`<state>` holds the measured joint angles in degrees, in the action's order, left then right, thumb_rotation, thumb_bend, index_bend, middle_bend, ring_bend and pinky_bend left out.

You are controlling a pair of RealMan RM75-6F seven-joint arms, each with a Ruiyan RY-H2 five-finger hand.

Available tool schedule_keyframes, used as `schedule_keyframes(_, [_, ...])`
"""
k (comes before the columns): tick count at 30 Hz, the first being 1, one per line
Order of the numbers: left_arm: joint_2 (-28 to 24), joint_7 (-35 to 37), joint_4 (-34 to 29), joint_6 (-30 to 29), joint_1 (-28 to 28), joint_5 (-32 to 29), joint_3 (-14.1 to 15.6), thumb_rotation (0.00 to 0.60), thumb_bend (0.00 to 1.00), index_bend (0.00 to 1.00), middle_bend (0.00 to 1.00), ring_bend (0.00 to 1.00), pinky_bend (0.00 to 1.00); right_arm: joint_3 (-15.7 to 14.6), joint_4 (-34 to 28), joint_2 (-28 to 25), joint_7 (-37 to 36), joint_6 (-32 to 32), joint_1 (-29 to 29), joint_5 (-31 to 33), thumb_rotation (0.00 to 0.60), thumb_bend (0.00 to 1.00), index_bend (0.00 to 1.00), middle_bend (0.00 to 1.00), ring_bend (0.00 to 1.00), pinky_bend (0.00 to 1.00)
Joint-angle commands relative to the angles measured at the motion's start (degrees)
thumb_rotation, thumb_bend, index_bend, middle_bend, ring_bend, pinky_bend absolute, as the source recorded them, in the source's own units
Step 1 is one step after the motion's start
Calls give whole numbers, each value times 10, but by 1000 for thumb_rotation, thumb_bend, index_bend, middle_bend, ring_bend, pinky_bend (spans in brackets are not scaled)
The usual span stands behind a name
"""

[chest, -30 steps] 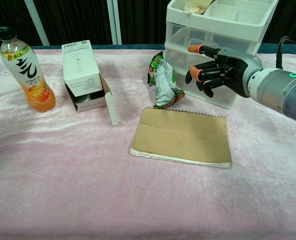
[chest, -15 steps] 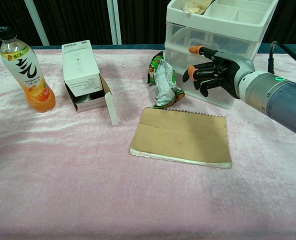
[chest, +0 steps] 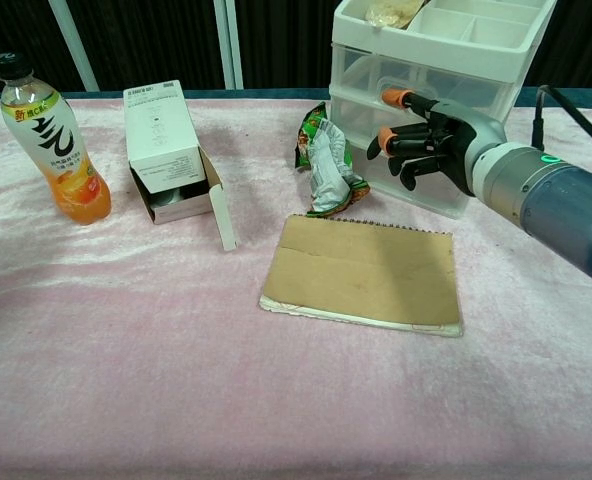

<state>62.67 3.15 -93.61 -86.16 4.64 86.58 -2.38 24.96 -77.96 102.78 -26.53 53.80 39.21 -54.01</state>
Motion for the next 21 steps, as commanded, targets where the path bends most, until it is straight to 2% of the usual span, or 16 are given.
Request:
schedule_keyframes(1, [0,1,0,0,0,-1,0,600,361,36,14,0,0,2,5,4,3,1,1,-3,600,571,0,594,696,757])
schedule_keyframes(21, [-1,-1,-3,5,-1,-13,-4,600,361,36,14,0,0,14,11,9,6,-23,7,-11,600,573,0,590,695,756])
